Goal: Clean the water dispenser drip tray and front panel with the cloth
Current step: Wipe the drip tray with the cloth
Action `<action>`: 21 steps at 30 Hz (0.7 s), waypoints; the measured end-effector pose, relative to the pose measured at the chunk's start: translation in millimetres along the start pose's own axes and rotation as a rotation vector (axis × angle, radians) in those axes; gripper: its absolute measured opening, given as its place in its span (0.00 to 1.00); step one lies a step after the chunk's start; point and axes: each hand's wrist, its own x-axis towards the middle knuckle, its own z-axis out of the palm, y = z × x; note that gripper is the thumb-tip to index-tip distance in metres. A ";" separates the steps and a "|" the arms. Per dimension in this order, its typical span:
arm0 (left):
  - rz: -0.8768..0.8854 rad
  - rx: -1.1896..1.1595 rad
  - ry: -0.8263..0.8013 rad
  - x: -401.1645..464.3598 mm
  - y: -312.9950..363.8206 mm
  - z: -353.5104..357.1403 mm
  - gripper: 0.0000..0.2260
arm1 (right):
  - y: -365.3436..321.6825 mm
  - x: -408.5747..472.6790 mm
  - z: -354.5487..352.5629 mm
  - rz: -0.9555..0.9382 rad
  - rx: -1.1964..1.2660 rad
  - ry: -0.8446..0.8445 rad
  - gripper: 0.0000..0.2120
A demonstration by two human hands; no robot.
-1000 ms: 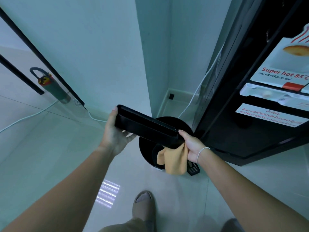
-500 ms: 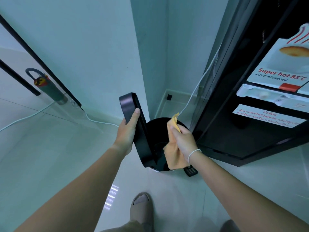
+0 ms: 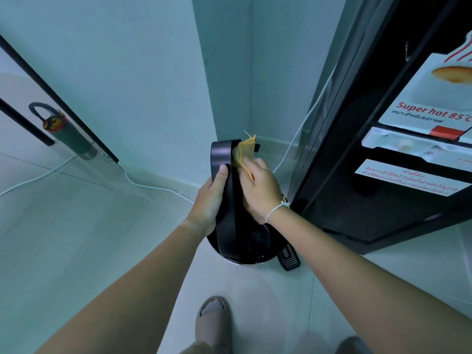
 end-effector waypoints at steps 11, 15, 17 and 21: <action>0.014 -0.060 -0.028 10.0 1.2 0.6 0.38 | 7.9 6.5 -6.4 0.054 -0.052 -0.053 0.11; 0.026 -0.101 0.005 13.1 10.4 0.0 0.38 | 18.9 -13.3 -3.6 0.023 -0.140 -0.125 0.12; 0.039 -0.119 0.044 15.4 17.6 0.5 0.38 | 28.2 -25.7 -0.3 0.035 -0.158 -0.156 0.12; 0.100 -0.148 0.107 16.8 31.4 1.8 0.36 | 47.7 -49.8 4.8 0.112 -0.197 -0.293 0.11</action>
